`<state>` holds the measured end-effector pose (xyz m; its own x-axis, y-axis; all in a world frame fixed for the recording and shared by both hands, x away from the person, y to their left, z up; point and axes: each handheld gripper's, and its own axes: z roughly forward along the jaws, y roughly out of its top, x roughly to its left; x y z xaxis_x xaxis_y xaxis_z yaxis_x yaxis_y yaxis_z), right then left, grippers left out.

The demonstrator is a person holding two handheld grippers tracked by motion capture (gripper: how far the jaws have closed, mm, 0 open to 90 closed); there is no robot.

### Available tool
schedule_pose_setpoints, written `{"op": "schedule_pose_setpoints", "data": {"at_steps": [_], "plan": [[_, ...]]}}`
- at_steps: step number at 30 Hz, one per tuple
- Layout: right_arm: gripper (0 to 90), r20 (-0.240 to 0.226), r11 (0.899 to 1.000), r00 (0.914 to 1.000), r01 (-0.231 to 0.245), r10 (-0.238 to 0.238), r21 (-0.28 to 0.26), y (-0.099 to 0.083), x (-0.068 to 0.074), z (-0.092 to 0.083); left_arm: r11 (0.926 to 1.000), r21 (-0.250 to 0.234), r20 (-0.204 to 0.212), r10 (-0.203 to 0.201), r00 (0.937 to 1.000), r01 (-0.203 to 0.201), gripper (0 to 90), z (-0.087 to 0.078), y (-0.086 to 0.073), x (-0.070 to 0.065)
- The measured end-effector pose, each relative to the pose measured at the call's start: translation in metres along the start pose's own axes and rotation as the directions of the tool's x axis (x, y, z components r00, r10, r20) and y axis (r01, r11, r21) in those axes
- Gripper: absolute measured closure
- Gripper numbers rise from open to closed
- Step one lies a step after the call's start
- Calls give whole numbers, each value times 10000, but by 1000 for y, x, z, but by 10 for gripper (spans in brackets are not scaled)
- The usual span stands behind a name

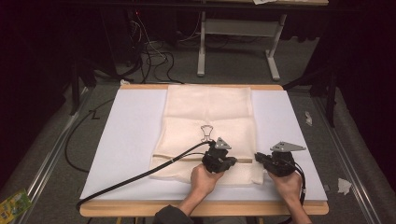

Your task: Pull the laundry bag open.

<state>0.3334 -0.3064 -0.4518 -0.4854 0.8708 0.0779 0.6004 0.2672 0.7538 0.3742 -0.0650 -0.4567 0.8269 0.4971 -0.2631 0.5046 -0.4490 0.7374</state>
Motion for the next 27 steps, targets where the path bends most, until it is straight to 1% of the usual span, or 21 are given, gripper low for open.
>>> {"op": "schedule_pose_setpoints", "data": {"at_steps": [4,6,9,13,19,24,27], "plan": [[870,32,10000,10000,13,-13,22,1,0,0,10000,-45,33,17,10000,-17,874,0,0,1],[870,69,10000,10000,4,-4,38,1,1,0,10000,-52,-28,49,10000,-49,874,-1,-1,1],[869,50,10000,10000,-22,22,48,1,1,0,10000,-73,29,-22,10000,22,874,-2,-1,1],[870,51,9999,9999,97,-97,92,3,1,-2,10000,-95,21,21,10000,-21,874,-3,-2,2],[869,66,10000,10000,-12,11,72,2,1,-1,9999,-110,-24,29,10000,-29,874,-7,-3,3],[869,86,9999,10000,22,-23,103,2,1,0,9998,-156,26,-122,9999,123,874,-8,-5,6],[869,82,9999,9999,66,-67,115,2,0,0,9998,-173,51,-118,9999,118,874,-8,-4,6]]}}
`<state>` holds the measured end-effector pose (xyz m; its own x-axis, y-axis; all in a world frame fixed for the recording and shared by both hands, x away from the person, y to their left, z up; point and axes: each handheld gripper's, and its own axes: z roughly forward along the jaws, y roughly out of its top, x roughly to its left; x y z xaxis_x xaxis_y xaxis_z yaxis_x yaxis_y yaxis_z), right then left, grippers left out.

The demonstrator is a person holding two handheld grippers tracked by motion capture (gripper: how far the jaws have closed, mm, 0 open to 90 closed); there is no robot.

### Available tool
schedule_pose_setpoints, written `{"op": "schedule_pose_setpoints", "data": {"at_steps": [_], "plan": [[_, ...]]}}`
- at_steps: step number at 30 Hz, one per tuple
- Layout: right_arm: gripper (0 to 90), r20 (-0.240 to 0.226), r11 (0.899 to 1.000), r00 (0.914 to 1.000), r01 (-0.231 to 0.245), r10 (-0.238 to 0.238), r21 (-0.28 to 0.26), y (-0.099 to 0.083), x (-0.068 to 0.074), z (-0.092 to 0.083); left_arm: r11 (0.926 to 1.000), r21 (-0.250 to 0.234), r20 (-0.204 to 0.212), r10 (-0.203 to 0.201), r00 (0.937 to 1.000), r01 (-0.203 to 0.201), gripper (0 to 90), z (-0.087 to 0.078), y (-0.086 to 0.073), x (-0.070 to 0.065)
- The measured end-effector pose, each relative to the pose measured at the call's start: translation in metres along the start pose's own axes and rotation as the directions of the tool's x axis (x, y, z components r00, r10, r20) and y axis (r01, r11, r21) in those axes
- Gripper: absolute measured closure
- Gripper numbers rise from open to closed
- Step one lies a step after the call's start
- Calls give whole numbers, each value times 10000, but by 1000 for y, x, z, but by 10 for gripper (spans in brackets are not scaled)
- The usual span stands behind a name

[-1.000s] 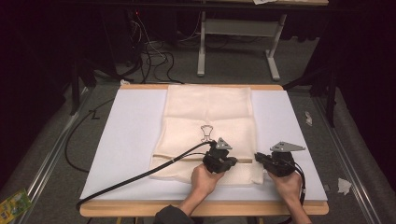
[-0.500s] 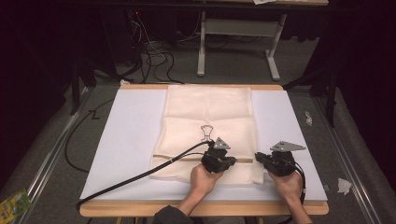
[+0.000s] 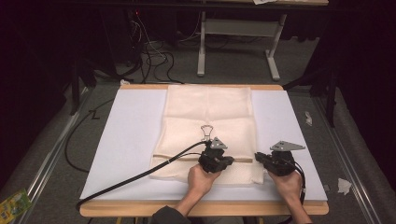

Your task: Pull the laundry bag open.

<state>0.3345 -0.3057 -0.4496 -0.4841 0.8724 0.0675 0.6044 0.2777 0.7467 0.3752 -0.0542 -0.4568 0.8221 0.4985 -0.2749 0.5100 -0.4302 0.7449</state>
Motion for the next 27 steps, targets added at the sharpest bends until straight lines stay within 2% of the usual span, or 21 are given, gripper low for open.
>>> {"op": "schedule_pose_setpoints", "data": {"at_steps": [27], "plan": [[870,3,10000,10000,55,-55,26,2,1,-1,10000,-9,-56,30,10000,-30,874,-6,-2,4]]}}
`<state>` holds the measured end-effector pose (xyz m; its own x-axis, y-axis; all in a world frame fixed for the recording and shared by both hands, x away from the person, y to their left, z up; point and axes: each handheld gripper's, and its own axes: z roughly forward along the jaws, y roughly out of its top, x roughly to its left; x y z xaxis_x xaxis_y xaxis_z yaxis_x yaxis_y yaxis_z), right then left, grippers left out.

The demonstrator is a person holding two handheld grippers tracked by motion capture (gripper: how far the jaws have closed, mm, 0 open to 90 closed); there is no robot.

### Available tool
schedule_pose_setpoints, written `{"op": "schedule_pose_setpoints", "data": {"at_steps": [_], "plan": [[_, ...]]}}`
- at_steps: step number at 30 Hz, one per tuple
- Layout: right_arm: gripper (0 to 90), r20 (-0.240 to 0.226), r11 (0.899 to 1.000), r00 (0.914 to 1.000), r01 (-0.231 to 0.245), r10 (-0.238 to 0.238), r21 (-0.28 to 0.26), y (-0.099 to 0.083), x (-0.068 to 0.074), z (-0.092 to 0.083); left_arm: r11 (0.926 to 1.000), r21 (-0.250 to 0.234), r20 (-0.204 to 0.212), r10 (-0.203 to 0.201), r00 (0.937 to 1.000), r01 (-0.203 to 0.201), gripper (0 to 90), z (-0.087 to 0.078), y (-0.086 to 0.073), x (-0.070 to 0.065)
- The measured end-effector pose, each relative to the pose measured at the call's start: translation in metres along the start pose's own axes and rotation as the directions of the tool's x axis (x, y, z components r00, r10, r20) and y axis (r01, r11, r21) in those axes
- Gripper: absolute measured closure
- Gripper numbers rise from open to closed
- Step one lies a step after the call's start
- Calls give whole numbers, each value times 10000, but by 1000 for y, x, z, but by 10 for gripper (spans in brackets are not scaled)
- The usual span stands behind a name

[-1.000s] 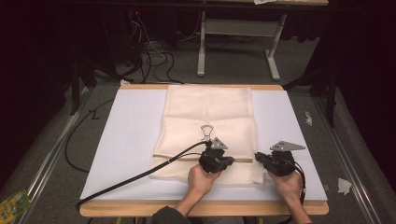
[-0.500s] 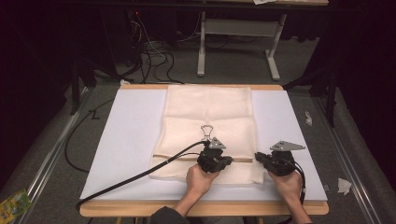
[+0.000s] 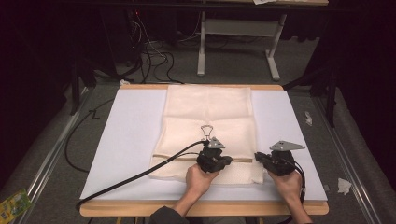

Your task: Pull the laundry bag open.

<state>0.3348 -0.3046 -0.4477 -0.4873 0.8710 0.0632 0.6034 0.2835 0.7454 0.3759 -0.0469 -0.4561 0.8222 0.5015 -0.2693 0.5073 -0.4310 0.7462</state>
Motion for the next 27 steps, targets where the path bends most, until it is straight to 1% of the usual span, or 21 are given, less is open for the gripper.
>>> {"op": "schedule_pose_setpoints", "data": {"at_steps": [2,7,11,15,18,24,27], "plan": [[870,25,10000,10000,-33,32,42,0,-1,0,9999,-51,-14,-154,9999,154,874,-2,-1,2],[870,49,10000,10000,-59,58,54,0,0,1,10000,-2,-97,-50,9999,50,874,-5,-3,3],[870,38,10000,10000,-38,38,38,1,0,0,9999,-66,-121,-151,9998,150,874,-8,-3,5],[870,32,10000,10000,-51,51,10,1,0,0,9999,-17,-154,-152,9998,152,874,-9,-4,7],[870,31,10000,10000,-36,35,21,1,-1,1,9998,-70,-156,-191,9997,190,874,-9,-5,8],[870,42,10000,10000,-77,77,11,0,-1,1,9993,-124,-114,-354,9993,352,874,-12,-7,11],[870,28,10000,10000,-66,66,-13,0,-1,1,9993,-138,-148,-341,9993,339,874,-13,-8,12]]}}
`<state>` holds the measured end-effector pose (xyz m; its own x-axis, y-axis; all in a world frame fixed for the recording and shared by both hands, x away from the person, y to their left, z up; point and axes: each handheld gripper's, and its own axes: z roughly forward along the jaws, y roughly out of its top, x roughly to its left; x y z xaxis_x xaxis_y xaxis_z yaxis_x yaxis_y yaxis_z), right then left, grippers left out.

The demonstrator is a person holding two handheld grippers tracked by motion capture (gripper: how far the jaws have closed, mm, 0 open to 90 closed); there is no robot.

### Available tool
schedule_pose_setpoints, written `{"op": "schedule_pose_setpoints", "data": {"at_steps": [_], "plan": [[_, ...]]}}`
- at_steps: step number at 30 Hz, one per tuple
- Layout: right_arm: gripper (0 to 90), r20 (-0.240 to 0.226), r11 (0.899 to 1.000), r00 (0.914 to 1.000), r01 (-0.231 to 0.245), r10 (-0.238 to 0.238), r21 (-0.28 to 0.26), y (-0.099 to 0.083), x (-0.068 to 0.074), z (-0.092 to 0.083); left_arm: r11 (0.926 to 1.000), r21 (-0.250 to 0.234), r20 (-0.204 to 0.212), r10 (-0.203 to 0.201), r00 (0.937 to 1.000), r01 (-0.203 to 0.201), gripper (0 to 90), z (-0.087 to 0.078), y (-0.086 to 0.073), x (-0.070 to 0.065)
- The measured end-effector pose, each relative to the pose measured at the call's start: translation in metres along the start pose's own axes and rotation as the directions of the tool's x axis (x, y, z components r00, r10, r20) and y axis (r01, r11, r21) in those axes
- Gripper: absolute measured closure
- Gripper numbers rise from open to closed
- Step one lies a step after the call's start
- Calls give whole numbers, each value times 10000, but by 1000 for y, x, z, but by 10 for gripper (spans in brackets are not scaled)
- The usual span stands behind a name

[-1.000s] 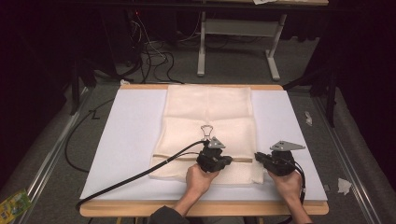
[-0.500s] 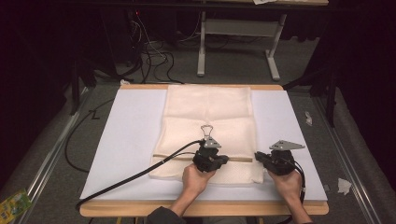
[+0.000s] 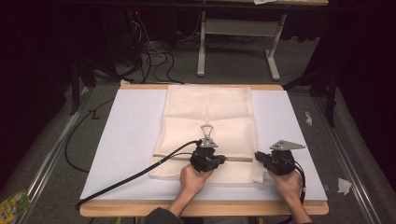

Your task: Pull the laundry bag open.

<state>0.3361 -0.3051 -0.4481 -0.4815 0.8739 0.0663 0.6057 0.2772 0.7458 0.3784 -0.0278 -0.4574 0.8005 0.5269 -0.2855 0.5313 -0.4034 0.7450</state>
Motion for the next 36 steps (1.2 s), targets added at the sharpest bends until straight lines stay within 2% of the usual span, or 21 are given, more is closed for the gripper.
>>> {"op": "schedule_pose_setpoints", "data": {"at_steps": [23,30,36], "plan": [[870,12,9999,10000,83,-83,61,0,0,1,9997,-112,14,-238,9997,238,874,-8,-3,5],[870,30,10000,10000,32,-32,35,1,1,0,9997,-149,-188,-183,9997,180,874,-10,-2,5],[870,33,10000,10000,19,-19,-1,1,0,0,9994,-201,-171,-292,9994,289,874,-13,-4,8]]}}
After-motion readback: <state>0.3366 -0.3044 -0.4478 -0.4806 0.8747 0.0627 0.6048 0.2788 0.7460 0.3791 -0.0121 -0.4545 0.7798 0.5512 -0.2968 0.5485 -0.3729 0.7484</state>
